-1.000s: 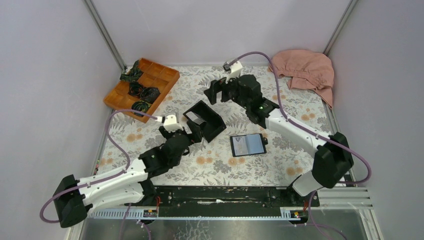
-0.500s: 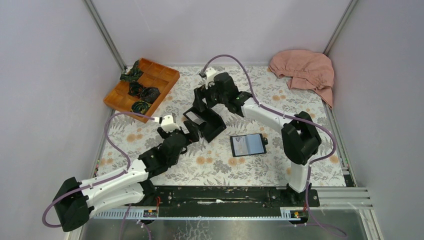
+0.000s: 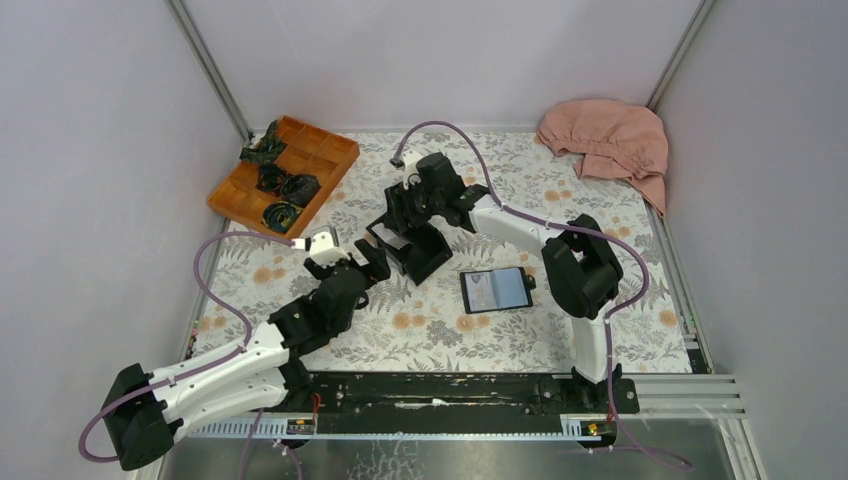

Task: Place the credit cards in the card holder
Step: Pick up the credit card from the storage box.

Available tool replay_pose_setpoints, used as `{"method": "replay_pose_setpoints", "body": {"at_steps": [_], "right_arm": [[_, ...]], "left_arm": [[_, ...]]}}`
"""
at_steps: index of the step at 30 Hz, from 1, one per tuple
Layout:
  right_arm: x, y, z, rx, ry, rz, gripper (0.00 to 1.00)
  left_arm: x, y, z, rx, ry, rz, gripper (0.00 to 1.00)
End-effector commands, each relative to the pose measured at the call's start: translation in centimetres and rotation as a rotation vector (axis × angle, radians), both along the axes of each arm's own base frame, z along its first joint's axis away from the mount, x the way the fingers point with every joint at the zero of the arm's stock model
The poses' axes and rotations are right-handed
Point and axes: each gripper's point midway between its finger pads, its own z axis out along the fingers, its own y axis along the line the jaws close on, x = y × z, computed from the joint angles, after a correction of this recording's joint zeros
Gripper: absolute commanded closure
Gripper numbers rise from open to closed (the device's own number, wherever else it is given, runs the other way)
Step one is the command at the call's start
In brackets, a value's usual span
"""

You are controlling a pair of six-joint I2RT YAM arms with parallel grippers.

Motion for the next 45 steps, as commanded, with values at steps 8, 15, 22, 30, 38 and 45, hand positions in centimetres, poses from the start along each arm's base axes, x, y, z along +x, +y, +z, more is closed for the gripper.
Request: {"method": "replay_pose_setpoints", "body": {"at_steps": [8,15,22,30,38,45], "right_arm": [[-0.7,-2.1,0.2,-0.104,-0.044,-0.014,0.40],[-1.7,-3.3,-0.5,-0.219,-0.087,-0.024,0.40],[-2.6,-3.3,-1.0,-0.270,-0.105,-0.008,0.41],[-2.6,-2.9,-1.5,-0.320,-0.138,-0.006,0.45],[-1.9,-2.2,-1.2,-0.348,-0.175,0.002,0.52],[-2.2,-1.5,-1.2,-0.354,-0.172,0.025,0.52]], "left_arm": [[0.0,1.4,-0.4,0.006,-0.008,0.060,0.04],[0.1,1.3,-0.6,0.008,-0.005,0.055,0.04],[0.1,1.2,-0.7,0.004,-0.003,0.050,0.04],[0.1,1.2,-0.8,0.003,-0.002,0.049,0.04],[0.2,1.3,-1.0,0.005,-0.001,0.052,0.04],[0.3,1.2,-0.9,0.002,-0.002,0.049,0.04]]}}
